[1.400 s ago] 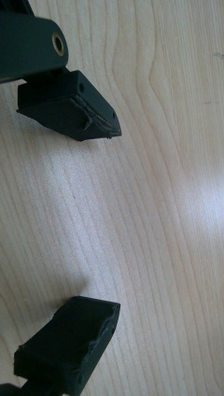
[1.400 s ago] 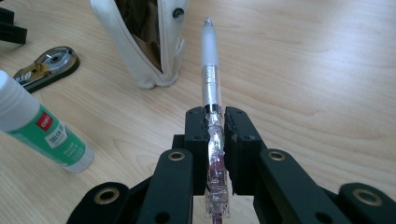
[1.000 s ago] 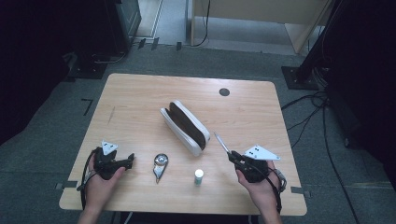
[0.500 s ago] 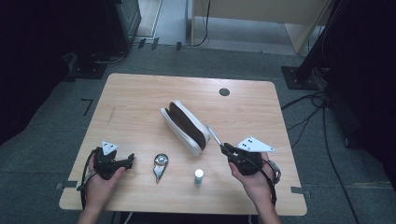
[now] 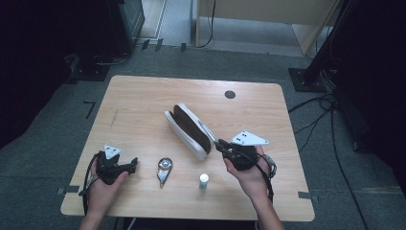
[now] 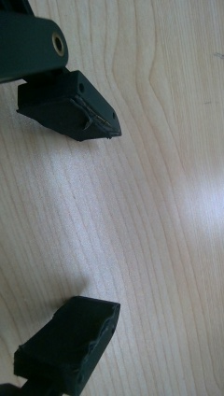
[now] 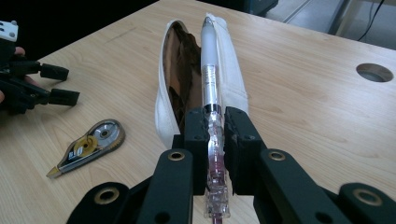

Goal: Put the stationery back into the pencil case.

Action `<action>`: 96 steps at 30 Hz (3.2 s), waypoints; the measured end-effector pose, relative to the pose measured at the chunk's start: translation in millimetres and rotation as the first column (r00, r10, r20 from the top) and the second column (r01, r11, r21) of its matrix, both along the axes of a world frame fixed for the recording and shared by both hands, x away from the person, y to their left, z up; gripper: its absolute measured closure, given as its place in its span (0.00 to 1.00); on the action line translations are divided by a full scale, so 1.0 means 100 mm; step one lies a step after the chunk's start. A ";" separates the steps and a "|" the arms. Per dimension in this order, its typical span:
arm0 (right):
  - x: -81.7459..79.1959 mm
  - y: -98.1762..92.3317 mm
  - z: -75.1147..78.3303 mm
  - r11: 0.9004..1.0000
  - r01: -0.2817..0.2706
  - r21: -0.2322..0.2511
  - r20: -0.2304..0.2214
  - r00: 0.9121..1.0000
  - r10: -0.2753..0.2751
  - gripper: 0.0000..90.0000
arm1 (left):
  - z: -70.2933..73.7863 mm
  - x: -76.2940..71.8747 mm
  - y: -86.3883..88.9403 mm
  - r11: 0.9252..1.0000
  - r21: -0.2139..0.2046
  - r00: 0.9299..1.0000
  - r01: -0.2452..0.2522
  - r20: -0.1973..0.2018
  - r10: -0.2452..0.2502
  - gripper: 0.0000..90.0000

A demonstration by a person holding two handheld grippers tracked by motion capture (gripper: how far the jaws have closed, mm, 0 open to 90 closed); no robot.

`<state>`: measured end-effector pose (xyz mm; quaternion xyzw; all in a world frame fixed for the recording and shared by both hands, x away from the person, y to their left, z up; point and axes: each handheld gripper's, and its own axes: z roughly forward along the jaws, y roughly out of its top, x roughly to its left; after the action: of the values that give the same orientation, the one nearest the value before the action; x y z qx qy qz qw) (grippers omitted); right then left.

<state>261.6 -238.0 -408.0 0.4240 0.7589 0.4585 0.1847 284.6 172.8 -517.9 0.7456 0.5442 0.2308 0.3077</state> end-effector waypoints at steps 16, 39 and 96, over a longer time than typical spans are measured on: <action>0.29 0.30 -0.01 0.999 -0.051 -0.016 -0.017 0.999 0.051 0.89 | 0.00 0.00 0.00 1.000 -0.001 1.000 -0.001 0.000 0.001 0.15; 0.63 0.53 -0.20 0.998 -0.046 -0.039 -0.079 0.996 0.042 0.89 | 0.00 0.00 0.00 1.000 -0.001 1.000 -0.001 0.000 0.001 0.15; 0.77 0.83 -0.52 0.985 -0.027 -0.172 -0.181 0.983 -0.004 0.89 | 0.00 0.00 0.00 1.000 -0.001 1.000 0.000 0.000 0.000 0.15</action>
<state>338.9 -155.3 -460.3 0.4418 0.8120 0.3513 0.1486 284.6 172.7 -518.0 0.7455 0.5444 0.2304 0.3078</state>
